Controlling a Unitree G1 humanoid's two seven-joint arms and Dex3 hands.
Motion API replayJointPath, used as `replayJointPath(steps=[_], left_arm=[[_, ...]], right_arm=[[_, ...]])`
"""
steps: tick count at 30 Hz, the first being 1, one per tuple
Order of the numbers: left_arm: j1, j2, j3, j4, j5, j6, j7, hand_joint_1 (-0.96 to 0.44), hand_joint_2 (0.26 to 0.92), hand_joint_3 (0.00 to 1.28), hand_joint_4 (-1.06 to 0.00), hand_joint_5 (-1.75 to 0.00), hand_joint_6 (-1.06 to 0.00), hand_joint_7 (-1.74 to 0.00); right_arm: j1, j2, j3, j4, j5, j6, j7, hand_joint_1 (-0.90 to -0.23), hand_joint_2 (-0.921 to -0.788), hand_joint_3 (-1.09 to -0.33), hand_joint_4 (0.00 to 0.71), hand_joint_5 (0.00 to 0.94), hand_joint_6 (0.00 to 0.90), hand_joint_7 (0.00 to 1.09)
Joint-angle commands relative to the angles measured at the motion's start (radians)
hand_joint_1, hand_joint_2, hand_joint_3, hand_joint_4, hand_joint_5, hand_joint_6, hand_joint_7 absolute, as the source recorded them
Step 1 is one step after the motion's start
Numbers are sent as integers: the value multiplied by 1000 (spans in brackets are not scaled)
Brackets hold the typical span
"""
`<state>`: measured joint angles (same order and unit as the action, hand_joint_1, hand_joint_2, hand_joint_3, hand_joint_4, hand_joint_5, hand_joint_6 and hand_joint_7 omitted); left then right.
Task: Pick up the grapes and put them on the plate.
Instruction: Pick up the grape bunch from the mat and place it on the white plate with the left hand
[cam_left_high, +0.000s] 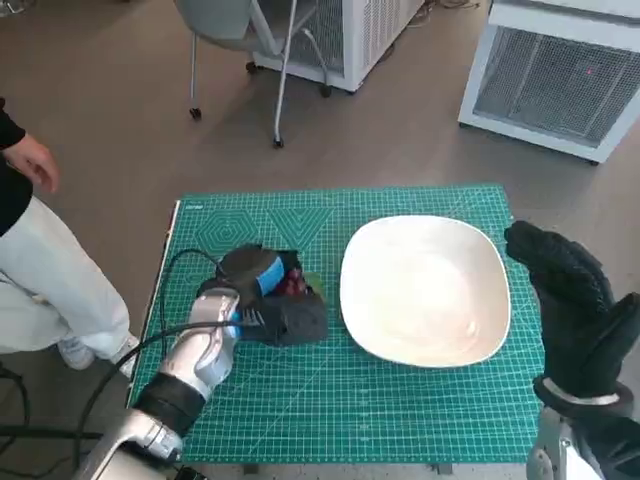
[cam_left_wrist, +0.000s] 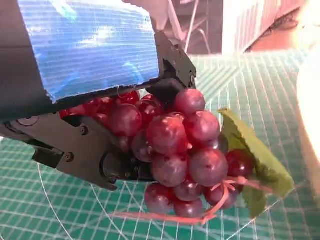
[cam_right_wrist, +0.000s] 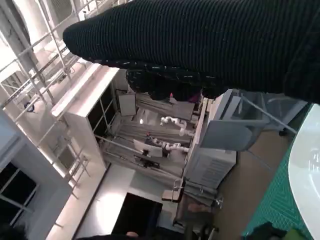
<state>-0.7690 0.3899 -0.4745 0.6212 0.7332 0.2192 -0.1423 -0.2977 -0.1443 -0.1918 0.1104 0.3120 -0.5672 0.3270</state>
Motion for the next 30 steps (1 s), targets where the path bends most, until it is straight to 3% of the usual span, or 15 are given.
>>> replayJointPath(steps=[1, 13, 17, 24, 30], left_arm=[[51, 58, 37, -221, 21, 39, -41, 4, 918, 140, -518, -1523, -696, -909], [125, 119, 114, -521, 70, 65, -39, 6, 920, 83, -626, -1405, -707, -897], [138, 124, 137, -578, 77, 66, -38, 5, 920, 73, -643, -1305, -686, -1012], [150, 121, 160, -624, 84, 63, -48, 5, 920, 56, -669, -1341, -717, -906], [152, 117, 178, -667, 80, 50, -51, 3, 920, 108, -603, -1278, -623, -1165]], right_arm=[[5, -3, 1, 0, -2, 13, -3, -519, -921, -553, 453, 1, 96, 557], [-10, -3, -1, 22, -4, 7, 0, -530, -921, -551, 453, 1, 98, 554], [-16, -3, 0, 30, -3, 4, 2, -531, -921, -550, 453, 1, 99, 553], [-23, -3, 0, 37, -4, 0, 2, -529, -921, -550, 454, 1, 100, 551], [-28, -1, 2, 40, -4, -4, 3, -527, -921, -550, 454, 1, 102, 549]])
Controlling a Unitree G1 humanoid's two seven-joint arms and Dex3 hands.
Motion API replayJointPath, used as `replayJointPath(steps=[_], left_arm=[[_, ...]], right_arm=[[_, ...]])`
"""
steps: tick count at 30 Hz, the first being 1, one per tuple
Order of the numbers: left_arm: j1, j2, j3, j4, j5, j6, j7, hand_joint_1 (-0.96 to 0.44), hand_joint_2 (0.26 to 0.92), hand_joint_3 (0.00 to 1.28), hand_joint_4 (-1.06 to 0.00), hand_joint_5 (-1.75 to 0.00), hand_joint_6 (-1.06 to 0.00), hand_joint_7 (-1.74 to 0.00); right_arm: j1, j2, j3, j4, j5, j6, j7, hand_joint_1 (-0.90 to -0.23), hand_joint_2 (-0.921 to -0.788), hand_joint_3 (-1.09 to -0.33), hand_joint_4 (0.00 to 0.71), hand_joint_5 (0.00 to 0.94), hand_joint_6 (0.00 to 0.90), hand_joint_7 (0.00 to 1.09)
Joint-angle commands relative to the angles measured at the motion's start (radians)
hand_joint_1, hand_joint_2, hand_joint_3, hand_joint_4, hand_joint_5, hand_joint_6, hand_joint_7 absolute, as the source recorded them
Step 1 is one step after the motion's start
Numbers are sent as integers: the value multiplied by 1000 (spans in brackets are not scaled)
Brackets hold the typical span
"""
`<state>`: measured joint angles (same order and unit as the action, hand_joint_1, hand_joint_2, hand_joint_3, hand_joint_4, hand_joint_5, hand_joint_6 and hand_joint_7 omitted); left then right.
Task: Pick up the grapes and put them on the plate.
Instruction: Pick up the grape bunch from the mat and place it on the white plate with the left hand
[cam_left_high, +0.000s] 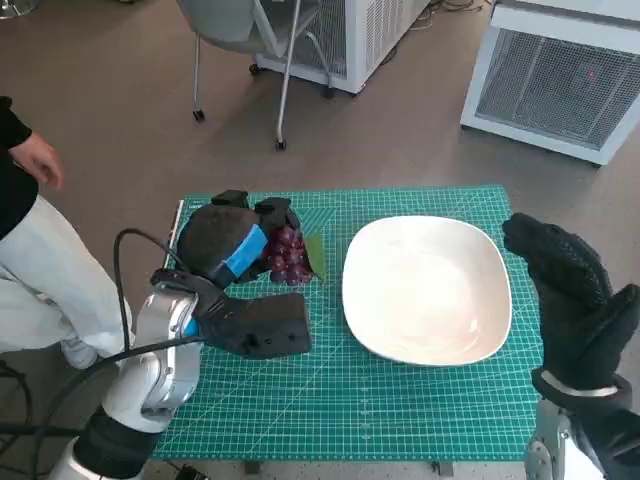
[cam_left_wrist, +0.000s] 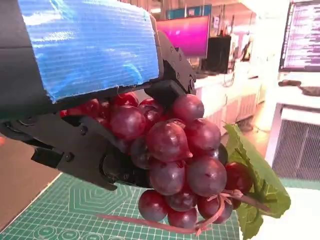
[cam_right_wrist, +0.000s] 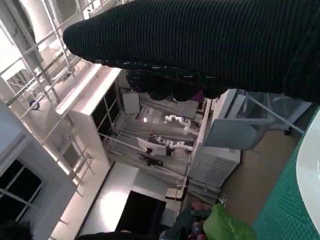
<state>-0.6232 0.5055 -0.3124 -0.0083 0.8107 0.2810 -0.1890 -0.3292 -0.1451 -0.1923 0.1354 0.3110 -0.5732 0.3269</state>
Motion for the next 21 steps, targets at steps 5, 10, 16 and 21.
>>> replayJointPath(steps=[5, 10, 16, 21], left_arm=[[-5, -11, 8, -18, 14, -19, -1, 3, 901, 163, -580, -1281, -592, -1229], [-33, -37, -18, -4, 31, -11, -23, 3, 884, 198, -578, -1280, -587, -1241], [-92, -111, -69, -1, 48, 9, -72, 3, 877, 138, -671, -1286, -690, -1009], [-157, -165, -122, 32, 70, -12, -91, 2, 911, 56, -729, -1195, -662, -1056]], right_arm=[[3, 1, 2, 15, -2, 0, 3, -525, -921, -550, 455, 2, 104, 547], [2, 2, 2, 14, 3, 1, 4, -525, -921, -550, 455, 1, 105, 545], [3, 2, 1, 8, 10, 3, 6, -525, -921, -551, 455, 1, 106, 544], [7, 4, 2, 0, 15, 3, 7, -531, -921, -550, 455, 1, 106, 543]])
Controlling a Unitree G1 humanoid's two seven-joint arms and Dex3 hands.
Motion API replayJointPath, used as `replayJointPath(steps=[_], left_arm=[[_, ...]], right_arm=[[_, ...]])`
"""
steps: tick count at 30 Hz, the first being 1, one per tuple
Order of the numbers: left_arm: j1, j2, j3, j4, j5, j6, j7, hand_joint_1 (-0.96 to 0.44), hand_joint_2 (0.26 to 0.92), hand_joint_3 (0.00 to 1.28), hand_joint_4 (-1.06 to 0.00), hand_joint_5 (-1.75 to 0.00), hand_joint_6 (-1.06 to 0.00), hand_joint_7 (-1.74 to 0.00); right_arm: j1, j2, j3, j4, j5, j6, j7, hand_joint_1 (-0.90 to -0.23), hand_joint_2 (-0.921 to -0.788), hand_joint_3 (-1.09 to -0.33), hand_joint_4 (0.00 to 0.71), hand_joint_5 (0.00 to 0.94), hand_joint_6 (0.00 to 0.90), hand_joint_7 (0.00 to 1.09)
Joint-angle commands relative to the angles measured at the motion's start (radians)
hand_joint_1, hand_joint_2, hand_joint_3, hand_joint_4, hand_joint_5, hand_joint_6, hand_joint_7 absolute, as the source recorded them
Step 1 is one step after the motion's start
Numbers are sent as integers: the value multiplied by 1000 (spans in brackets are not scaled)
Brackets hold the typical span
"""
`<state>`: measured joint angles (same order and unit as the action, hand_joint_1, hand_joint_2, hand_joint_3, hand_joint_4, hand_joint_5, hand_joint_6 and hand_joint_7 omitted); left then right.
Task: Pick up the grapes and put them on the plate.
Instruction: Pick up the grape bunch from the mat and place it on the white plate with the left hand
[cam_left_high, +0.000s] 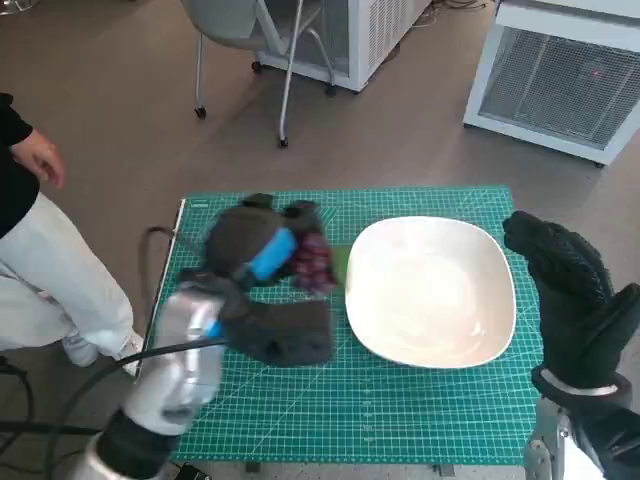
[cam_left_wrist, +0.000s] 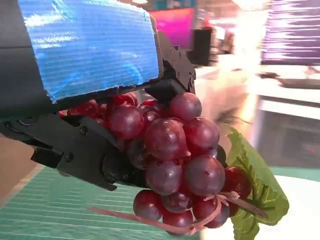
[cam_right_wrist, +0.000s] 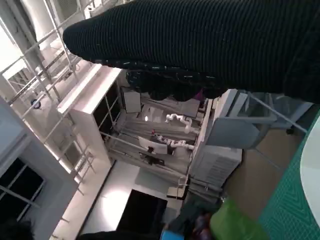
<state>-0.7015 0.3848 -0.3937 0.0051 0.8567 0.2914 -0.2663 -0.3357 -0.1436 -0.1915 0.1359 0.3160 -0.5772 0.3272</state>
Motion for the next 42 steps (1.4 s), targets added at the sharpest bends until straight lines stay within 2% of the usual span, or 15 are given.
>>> replayJointPath(steps=[1, 4, 8, 13, 21, 26, 30, 31, 34, 35, 37, 42], left_arm=[[-89, -52, -49, 26, 28, -28, -14, 2, 914, 51, -734, -1182, -655, -1071], [-109, -65, -62, 46, 33, -38, -14, 2, 918, 45, -738, -1161, -643, -1101], [-196, -125, -112, 149, 36, -74, -16, 2, 920, 57, -721, -1142, -622, -1163], [-285, -214, -148, 308, 26, -104, 23, 2, 921, 116, -683, -1221, -532, -1209], [-392, -322, -161, 549, -17, -154, 70, 2, 921, 177, -537, -1317, -522, -1295], [-416, -358, -157, 636, -49, -200, 96, 2, 921, 232, -468, -1388, -467, -1359], [-431, -381, -154, 682, -71, -217, 102, 21, 910, 323, -388, -1482, -386, -1405], [-434, -386, -153, 689, -75, -217, 101, 67, 879, 397, -376, -1523, -371, -1313], [-441, -394, -152, 705, -83, -219, 100, 270, 727, 708, -371, -1665, -393, -792], [-443, -394, -153, 708, -84, -220, 101, 309, 695, 772, -372, -1693, -407, -674], [-447, -399, -153, 716, -88, -217, 98, 349, 663, 837, -372, -1721, -424, -545], [-469, -414, -153, 749, -98, -199, 81, 376, 658, 852, -367, -1731, -426, -324]], right_arm=[[15, 2, 1, -2, 11, 7, 7, -533, -921, -550, 455, 1, 106, 543], [17, 2, 1, -5, 12, 7, 7, -536, -921, -549, 455, 1, 106, 544], [26, 0, -3, -14, 18, 6, 8, -538, -921, -549, 454, 1, 105, 544], [36, -2, -9, -24, 21, 9, 3, -535, -921, -551, 452, 0, 102, 546], [54, 1, -12, -46, 16, 8, -6, -527, -921, -557, 449, 0, 96, 553], [66, 4, -11, -70, 8, 14, -17, -523, -921, -560, 446, 0, 93, 558], [77, 4, -12, -86, 8, 20, -24, -522, -921, -561, 444, 0, 90, 562], [79, 3, -12, -90, 8, 22, -26, -522, -921, -561, 444, 0, 90, 563], [84, 3, -13, -98, 8, 27, -29, -522, -921, -562, 444, 0, 87, 567], [85, 2, -12, -100, 8, 28, -29, -522, -921, -562, 444, 0, 87, 568], [90, 3, -12, -106, 6, 30, -33, -522, -921, -562, 443, 0, 86, 570], [107, 4, -11, -129, -1, 38, -44, -518, -921, -563, 442, 0, 86, 579]])
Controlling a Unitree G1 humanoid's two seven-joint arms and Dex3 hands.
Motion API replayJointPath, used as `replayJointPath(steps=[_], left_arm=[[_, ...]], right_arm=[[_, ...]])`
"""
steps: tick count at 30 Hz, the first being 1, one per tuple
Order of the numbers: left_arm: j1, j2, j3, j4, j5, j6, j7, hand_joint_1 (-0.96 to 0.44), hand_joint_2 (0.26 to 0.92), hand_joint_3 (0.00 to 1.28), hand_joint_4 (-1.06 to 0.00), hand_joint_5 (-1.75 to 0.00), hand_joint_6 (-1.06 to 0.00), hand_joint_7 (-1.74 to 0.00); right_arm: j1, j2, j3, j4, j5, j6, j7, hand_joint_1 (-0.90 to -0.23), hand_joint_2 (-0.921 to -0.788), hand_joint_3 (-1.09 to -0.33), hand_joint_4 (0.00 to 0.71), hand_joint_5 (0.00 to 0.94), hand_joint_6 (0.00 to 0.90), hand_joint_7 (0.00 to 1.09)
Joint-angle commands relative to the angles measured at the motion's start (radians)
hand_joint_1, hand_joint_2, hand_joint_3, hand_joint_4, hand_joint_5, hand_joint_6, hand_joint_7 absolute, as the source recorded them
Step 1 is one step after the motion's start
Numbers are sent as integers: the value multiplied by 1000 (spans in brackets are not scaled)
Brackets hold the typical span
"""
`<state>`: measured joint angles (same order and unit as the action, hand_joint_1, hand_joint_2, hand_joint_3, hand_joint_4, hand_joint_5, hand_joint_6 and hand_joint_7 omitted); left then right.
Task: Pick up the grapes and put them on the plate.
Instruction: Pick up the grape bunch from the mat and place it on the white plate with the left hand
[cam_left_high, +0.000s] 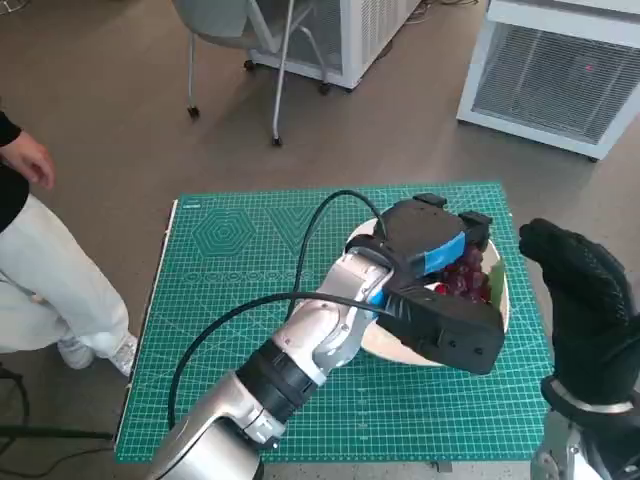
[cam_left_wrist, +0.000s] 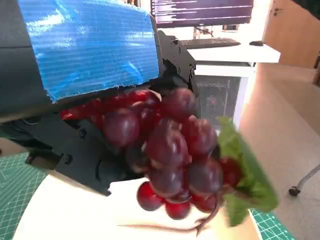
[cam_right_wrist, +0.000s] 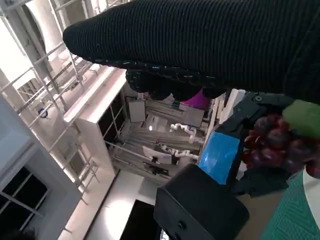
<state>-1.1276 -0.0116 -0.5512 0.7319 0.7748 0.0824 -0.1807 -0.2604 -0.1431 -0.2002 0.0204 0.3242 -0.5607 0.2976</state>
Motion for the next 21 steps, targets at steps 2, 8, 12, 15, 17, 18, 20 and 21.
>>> replayJointPath(steps=[2, 8, 12, 15, 17, 18, 20, 21], left_arm=[[-52, -18, 4, 33, -17, 14, -5, 378, 659, 851, -365, -1732, -427, -286], [-70, -17, 5, 65, -24, 10, 0, 380, 657, 846, -375, -1721, -431, -239], [-77, -23, 11, 109, -44, -23, 9, 381, 655, 832, -394, -1698, -449, -232], [-80, -28, 20, 157, -71, -62, 14, 379, 663, 772, -438, -1635, -469, -217], [-81, -26, 24, 192, -86, -91, 18, 338, 686, 691, -455, -1551, -461, -183], [-83, -25, 22, 211, -88, -103, 21, 246, 712, 605, -449, -1430, -447, -157], [-90, -23, 13, 247, -84, -117, 27, -57, 788, 372, -379, -966, -399, -98], [-94, -23, 9, 262, -81, -122, 31, -204, 832, 251, -343, -696, -373, -67]], right_arm=[[34, 3, -1, -18, -12, 26, -18, -517, -921, -564, 442, 0, 85, 582], [34, 5, 2, -21, -22, 31, -26, -514, -921, -565, 442, 0, 81, 591], [30, 7, 5, -21, -27, 33, -30, -508, -921, -565, 442, 1, 79, 596], [27, 7, 7, -20, -31, 34, -34, -505, -921, -565, 443, 1, 78, 598], [25, 7, 8, -19, -32, 33, -36, -505, -921, -565, 443, 1, 77, 600], [24, 7, 9, -17, -33, 32, -36, -506, -921, -564, 443, 1, 76, 600], [22, 7, 10, -14, -34, 29, -36, -509, -921, -562, 444, 1, 75, 601], [21, 7, 10, -12, -34, 28, -36, -510, -921, -561, 444, 2, 74, 602]])
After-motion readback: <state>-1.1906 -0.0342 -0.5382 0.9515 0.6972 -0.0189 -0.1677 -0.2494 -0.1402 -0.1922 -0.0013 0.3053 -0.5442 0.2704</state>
